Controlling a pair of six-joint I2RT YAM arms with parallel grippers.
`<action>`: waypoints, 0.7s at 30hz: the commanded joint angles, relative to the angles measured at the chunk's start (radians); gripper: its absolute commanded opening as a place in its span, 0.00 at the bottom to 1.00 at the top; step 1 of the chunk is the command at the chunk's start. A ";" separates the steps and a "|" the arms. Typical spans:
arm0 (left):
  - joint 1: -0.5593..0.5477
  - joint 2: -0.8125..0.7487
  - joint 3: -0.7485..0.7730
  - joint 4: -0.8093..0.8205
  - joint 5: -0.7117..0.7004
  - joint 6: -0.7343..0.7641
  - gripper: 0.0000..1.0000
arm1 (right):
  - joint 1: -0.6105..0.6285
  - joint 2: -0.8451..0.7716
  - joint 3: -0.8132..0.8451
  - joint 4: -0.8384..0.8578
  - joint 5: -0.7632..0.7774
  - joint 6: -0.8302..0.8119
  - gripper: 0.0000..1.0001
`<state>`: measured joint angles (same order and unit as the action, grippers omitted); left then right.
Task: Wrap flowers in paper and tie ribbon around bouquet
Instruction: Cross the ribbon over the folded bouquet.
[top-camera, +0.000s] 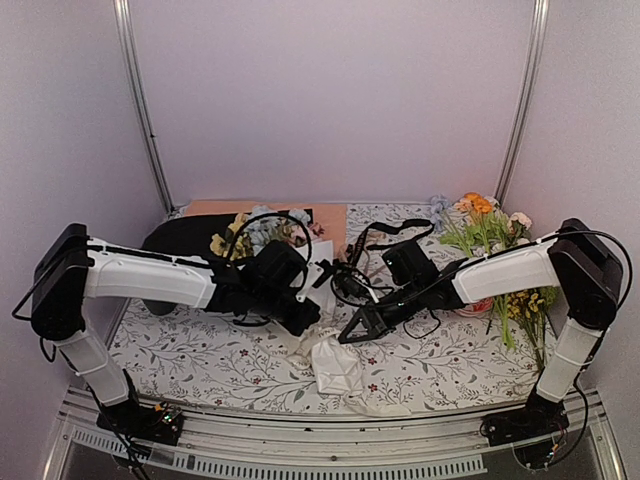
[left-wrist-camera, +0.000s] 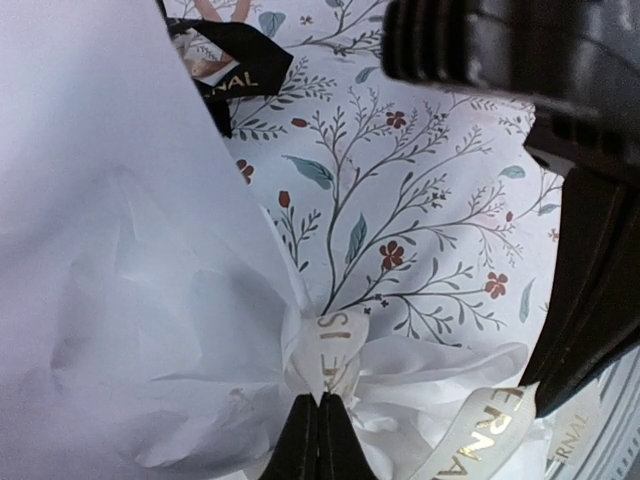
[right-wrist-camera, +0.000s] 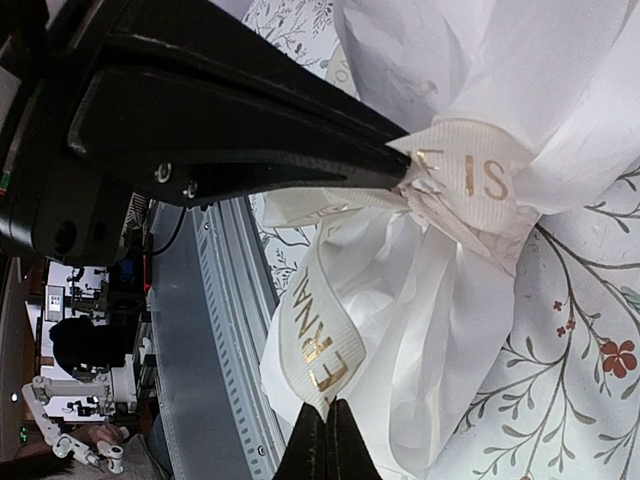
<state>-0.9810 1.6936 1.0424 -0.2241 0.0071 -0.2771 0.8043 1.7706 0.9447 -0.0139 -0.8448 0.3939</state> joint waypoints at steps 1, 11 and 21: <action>-0.004 -0.057 -0.028 0.014 0.023 -0.009 0.00 | -0.005 0.012 -0.015 0.023 -0.014 0.003 0.00; -0.005 -0.179 -0.085 0.152 0.056 -0.018 0.00 | -0.006 0.065 0.050 0.110 0.006 0.037 0.00; -0.004 -0.180 -0.113 0.162 0.082 -0.051 0.00 | 0.006 0.098 0.061 0.307 -0.010 0.153 0.00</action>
<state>-0.9817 1.5249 0.9466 -0.1154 0.0658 -0.3084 0.8047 1.8542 0.9771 0.1864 -0.8516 0.4980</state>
